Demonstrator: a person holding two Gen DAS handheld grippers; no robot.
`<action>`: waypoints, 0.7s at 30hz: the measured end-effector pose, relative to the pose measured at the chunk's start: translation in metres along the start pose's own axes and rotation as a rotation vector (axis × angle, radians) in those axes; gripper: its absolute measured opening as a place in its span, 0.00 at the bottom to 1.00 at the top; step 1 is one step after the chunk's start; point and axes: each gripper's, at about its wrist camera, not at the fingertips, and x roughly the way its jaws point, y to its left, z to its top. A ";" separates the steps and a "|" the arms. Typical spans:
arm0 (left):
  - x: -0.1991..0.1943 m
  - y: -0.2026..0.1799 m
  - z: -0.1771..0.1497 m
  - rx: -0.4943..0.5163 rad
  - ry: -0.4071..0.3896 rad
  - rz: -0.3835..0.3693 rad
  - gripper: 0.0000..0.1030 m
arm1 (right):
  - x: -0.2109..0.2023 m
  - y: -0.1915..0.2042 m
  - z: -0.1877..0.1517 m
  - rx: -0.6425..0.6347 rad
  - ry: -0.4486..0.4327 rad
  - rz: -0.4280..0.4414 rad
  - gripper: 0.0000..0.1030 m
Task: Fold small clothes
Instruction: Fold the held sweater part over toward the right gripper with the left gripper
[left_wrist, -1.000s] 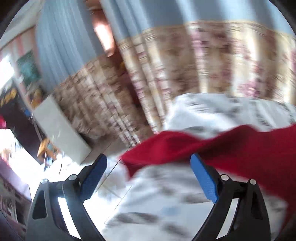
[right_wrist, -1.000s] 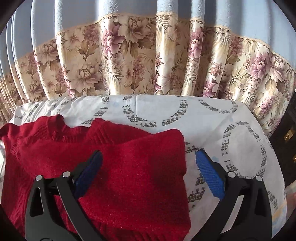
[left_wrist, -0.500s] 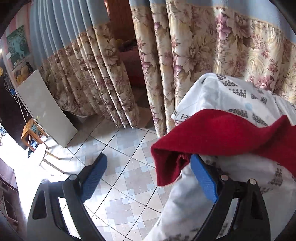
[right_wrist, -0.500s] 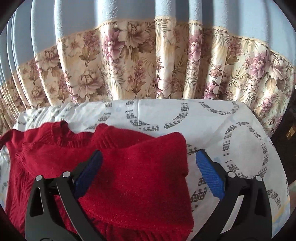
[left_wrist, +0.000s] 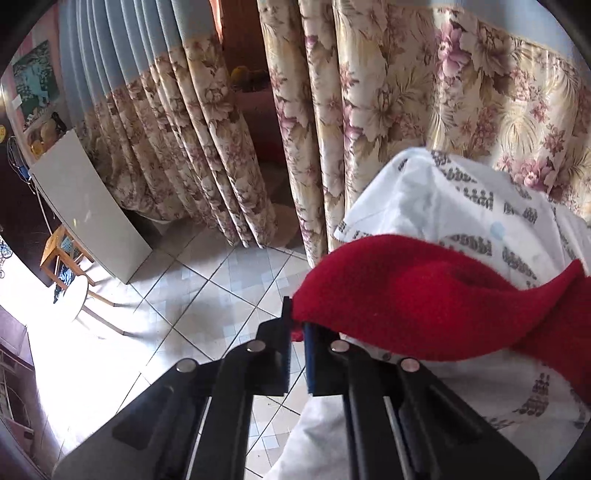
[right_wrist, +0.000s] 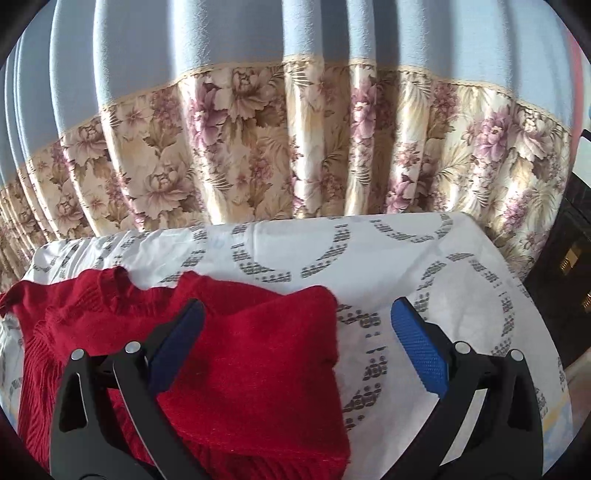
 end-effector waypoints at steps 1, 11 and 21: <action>-0.005 -0.001 0.001 0.001 -0.006 0.000 0.05 | 0.000 -0.003 0.000 0.008 -0.002 -0.007 0.97; -0.052 -0.004 0.010 0.018 -0.054 0.014 0.05 | -0.010 -0.007 0.004 -0.001 -0.012 -0.060 0.97; -0.129 -0.123 -0.003 0.216 0.078 -0.318 0.05 | -0.015 -0.011 0.008 0.017 0.008 -0.011 0.97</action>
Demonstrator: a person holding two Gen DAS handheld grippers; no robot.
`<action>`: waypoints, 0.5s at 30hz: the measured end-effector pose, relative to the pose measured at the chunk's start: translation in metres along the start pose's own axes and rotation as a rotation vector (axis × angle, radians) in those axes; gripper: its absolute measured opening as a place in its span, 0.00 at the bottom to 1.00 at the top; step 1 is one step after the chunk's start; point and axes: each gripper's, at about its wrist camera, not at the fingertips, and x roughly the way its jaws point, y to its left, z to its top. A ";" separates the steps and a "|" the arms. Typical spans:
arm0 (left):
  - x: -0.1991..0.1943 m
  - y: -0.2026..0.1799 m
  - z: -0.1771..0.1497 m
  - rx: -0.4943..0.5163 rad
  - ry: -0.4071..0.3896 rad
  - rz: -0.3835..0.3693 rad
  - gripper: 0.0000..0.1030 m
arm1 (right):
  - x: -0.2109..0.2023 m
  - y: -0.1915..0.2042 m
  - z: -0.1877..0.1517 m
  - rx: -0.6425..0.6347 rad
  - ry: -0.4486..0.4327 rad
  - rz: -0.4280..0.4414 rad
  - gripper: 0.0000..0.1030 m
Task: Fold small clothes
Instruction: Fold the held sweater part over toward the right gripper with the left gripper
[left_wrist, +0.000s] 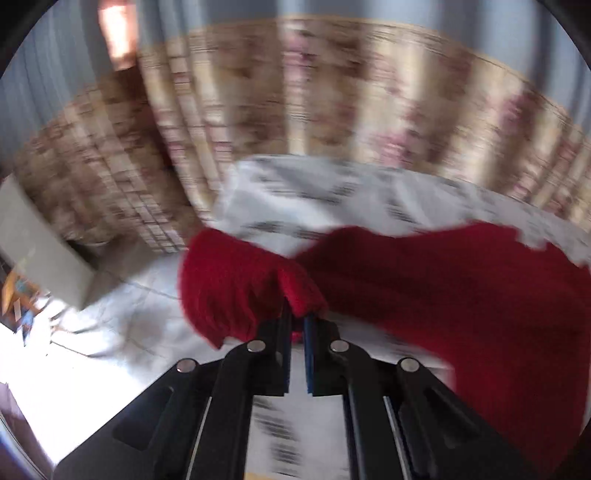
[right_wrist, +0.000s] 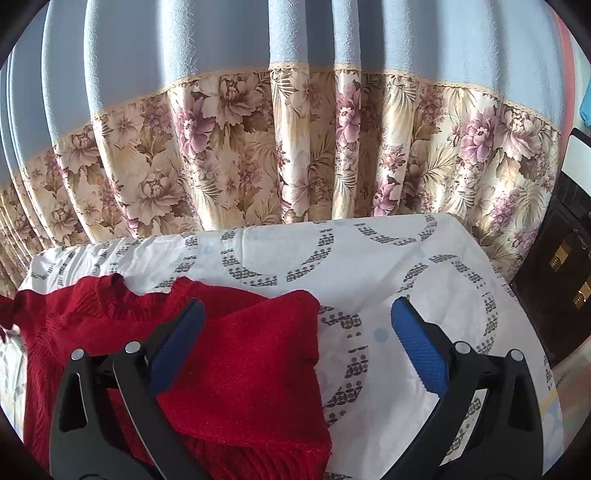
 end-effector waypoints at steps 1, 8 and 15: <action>-0.001 -0.028 0.001 0.036 0.025 -0.055 0.05 | 0.000 0.000 0.000 0.000 0.001 0.006 0.97; -0.005 -0.178 0.009 0.090 0.106 -0.424 0.05 | -0.012 -0.007 0.006 0.025 -0.019 0.029 0.97; 0.002 -0.276 0.013 0.078 0.200 -0.672 0.68 | -0.014 -0.013 0.007 0.034 -0.017 0.038 0.97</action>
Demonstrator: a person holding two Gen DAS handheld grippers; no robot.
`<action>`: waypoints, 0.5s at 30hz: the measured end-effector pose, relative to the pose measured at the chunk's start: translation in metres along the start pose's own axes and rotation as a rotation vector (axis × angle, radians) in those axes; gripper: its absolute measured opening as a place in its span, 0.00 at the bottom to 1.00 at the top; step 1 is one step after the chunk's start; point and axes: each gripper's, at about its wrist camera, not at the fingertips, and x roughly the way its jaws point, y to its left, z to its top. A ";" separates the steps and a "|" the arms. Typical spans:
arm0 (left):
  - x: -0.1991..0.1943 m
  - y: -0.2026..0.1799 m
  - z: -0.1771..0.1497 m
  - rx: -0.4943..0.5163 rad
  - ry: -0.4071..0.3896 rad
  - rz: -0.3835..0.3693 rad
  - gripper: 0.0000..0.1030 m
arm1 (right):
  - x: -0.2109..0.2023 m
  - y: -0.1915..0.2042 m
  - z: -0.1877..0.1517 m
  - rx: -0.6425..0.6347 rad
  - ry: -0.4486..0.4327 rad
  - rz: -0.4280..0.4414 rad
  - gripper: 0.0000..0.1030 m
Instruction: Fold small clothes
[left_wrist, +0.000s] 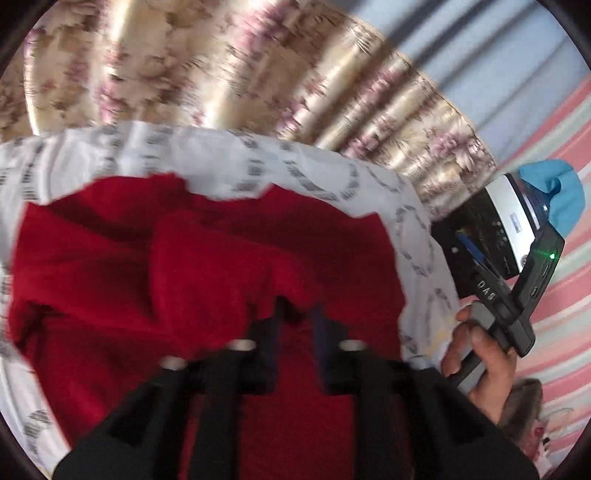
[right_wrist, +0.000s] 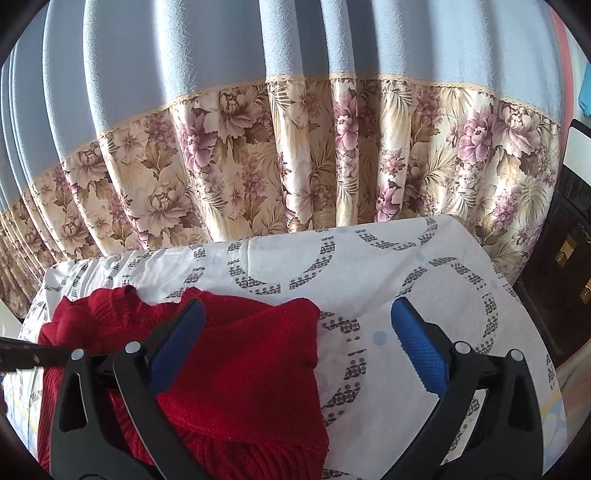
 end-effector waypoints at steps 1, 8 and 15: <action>-0.004 -0.002 0.002 -0.004 -0.034 0.009 0.87 | 0.000 0.000 0.000 0.002 -0.003 -0.002 0.97; -0.058 0.002 -0.010 0.052 -0.297 0.174 0.95 | 0.003 0.009 -0.003 -0.016 0.018 0.034 0.97; -0.082 0.067 -0.017 0.034 -0.478 0.583 0.95 | 0.012 0.064 -0.017 -0.119 0.108 0.170 0.97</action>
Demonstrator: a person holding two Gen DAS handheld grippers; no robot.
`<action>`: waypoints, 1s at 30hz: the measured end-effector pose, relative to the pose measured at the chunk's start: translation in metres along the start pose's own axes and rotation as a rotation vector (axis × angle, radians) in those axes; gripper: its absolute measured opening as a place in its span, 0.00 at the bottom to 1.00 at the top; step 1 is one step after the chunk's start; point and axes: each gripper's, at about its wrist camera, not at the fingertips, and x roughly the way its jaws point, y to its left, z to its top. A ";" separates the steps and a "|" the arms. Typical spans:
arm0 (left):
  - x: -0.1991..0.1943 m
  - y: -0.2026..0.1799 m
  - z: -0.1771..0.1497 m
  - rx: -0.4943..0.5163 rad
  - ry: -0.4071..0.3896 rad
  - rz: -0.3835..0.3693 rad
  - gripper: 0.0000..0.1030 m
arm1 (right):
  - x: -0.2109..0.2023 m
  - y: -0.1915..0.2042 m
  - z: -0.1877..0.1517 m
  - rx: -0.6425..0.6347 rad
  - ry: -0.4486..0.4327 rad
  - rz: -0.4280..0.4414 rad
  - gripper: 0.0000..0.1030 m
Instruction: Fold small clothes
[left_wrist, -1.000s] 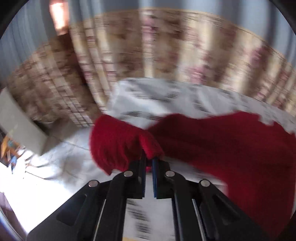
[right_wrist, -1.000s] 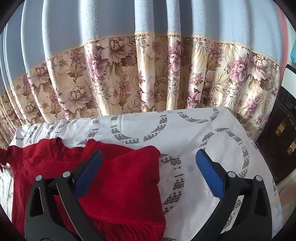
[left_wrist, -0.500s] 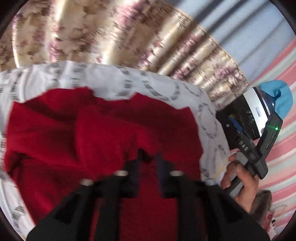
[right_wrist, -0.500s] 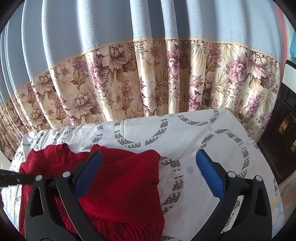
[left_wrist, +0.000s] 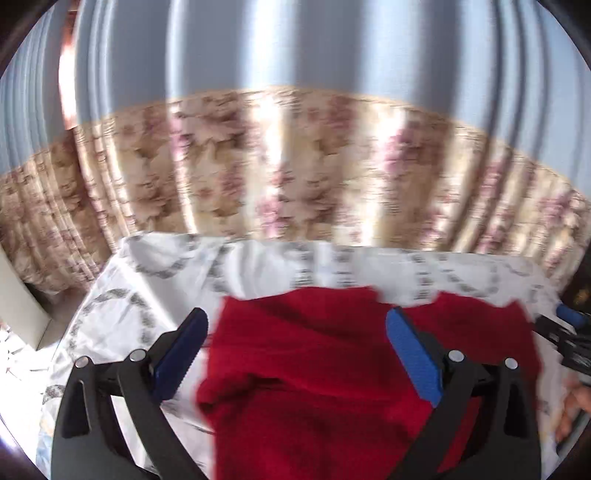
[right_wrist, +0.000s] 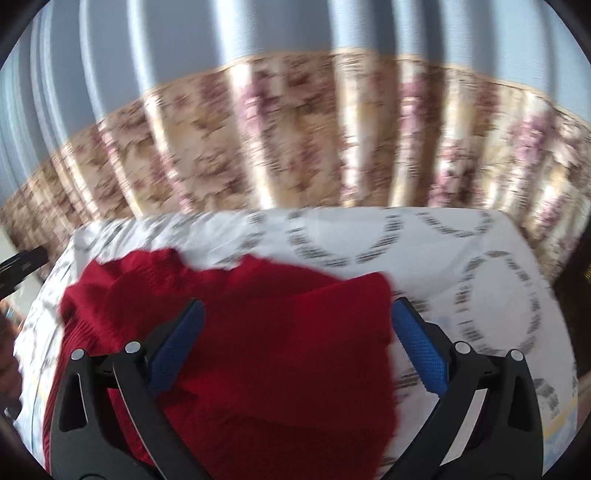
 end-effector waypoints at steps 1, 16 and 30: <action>0.011 0.013 -0.003 -0.025 0.014 0.009 0.95 | 0.001 0.008 -0.001 -0.005 0.011 0.029 0.97; 0.047 0.058 -0.022 -0.145 0.055 0.006 0.94 | 0.017 0.132 -0.035 -0.095 0.031 0.124 0.97; 0.069 0.071 -0.035 -0.141 0.139 -0.004 0.94 | 0.048 0.137 -0.049 -0.148 0.070 -0.015 0.20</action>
